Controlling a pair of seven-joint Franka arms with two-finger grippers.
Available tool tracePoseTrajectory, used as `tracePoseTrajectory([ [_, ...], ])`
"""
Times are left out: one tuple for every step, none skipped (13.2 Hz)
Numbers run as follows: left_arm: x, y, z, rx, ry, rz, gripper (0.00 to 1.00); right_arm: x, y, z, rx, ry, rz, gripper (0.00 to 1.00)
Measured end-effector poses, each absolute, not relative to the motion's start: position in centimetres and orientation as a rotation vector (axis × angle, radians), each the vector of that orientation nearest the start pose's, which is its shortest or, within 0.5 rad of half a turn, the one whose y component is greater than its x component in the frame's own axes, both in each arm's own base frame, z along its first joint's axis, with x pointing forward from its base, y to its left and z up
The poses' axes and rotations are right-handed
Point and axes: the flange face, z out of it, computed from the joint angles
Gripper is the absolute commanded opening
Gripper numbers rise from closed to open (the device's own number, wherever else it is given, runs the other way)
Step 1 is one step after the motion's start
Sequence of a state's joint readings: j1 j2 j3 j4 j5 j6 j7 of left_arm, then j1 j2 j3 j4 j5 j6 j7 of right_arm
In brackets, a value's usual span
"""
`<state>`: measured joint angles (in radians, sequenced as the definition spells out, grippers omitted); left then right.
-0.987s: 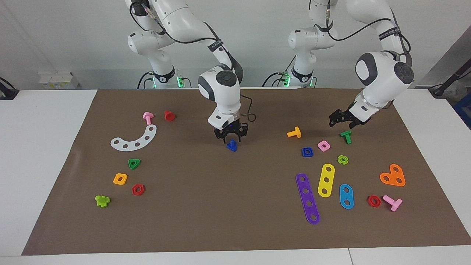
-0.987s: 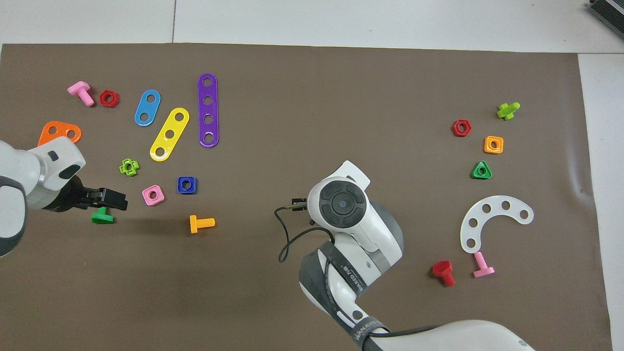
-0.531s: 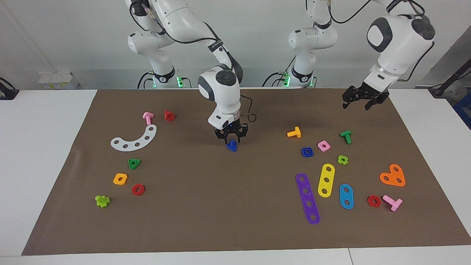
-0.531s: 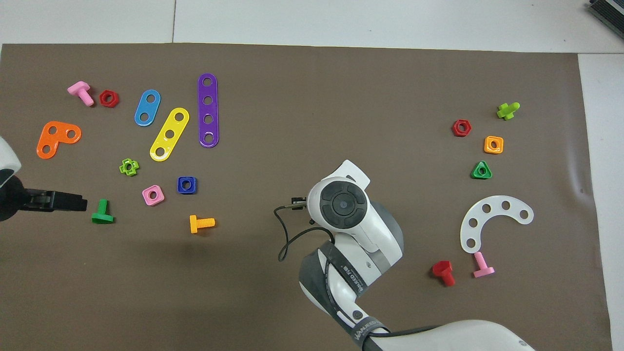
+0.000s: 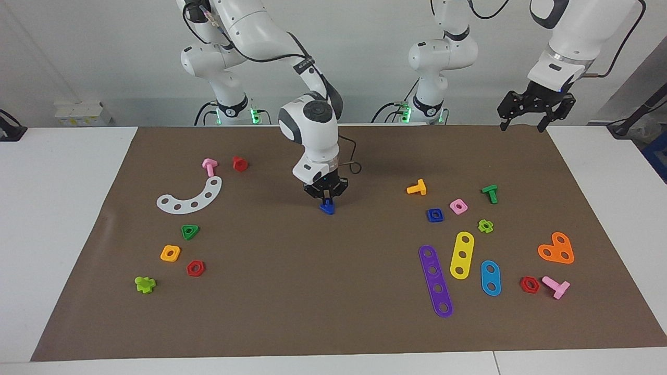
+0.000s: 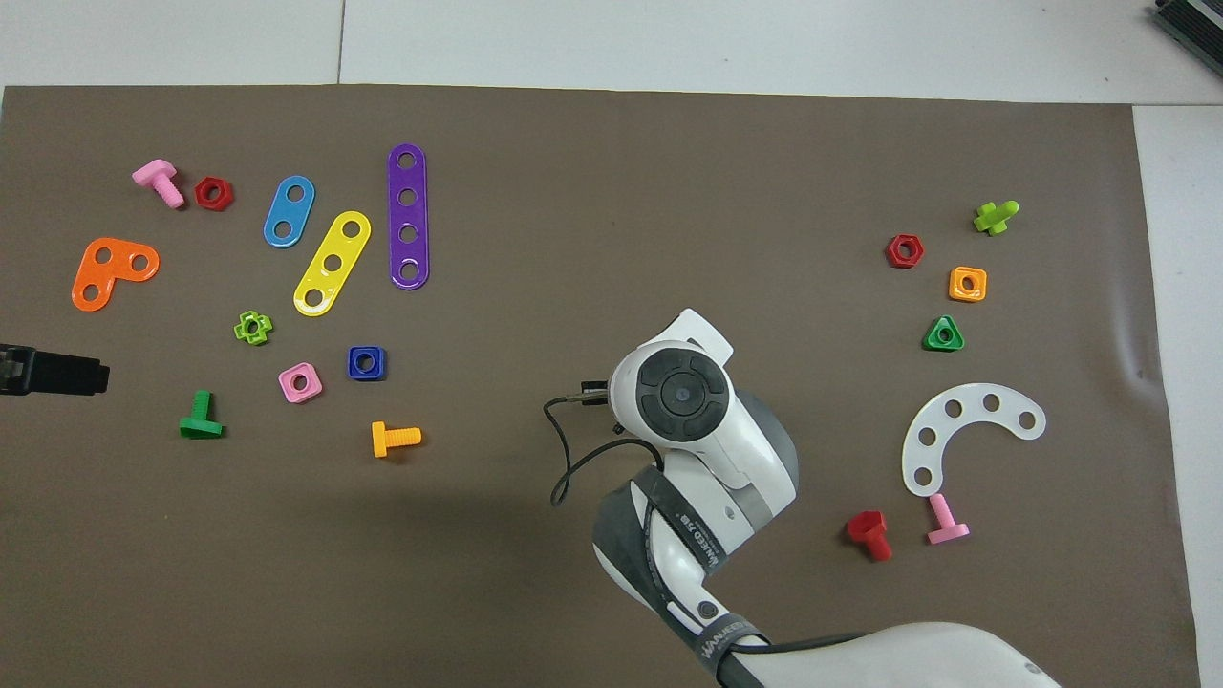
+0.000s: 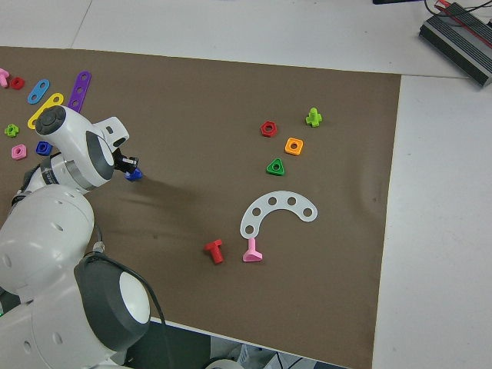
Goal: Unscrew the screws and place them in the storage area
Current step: 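Carry the blue bolt with the right gripper beside the green triangle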
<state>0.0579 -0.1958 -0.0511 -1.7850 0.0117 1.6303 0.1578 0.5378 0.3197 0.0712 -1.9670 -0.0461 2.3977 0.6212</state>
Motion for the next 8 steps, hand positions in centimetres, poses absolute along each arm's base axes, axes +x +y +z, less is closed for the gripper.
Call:
tracePoseTrajectory([
  [50.0, 0.2, 63.8, -3.106, 0.236, -0.063, 1.0, 51.5, 34.7, 32.5, -3.08, -0.005, -0.16, 0.0],
  [50.3, 0.1, 64.1, -3.106, 0.238, -0.066, 1.0, 52.1, 33.7, 33.2, -3.077, 0.025, -0.171, 0.0],
  [50.5, 0.0, 63.9, -3.107, 0.242, -0.056, 1.0, 52.9, 32.2, 34.0, -3.082, 0.058, -0.174, 0.0],
  [50.6, -0.1, 63.5, -3.108, 0.244, -0.041, 1.0, 53.6, 30.3, 34.9, -3.095, 0.075, -0.168, 0.0],
  [50.7, -0.2, 63.2, -3.108, 0.249, -0.03, 1.0, 54.3, 28.1, 35.9, -3.11, 0.077, -0.156, 0.0],
  [50.8, -0.5, 63.1, -3.108, 0.258, -0.024, 1.0, 55.0, 25.7, 36.7, -3.124, 0.078, -0.144, 0.0],
  [50.8, -0.9, 63.0, -3.107, 0.271, -0.022, 1.0, 55.7, 23.1, 37.2, -3.132, 0.076, -0.139, 0.0],
  [50.8, -1.3, 63.0, -3.106, 0.282, -0.022, 1.0, 56.3, 20.2, 37.4, -3.14, 0.067, -0.135, 0.0],
])
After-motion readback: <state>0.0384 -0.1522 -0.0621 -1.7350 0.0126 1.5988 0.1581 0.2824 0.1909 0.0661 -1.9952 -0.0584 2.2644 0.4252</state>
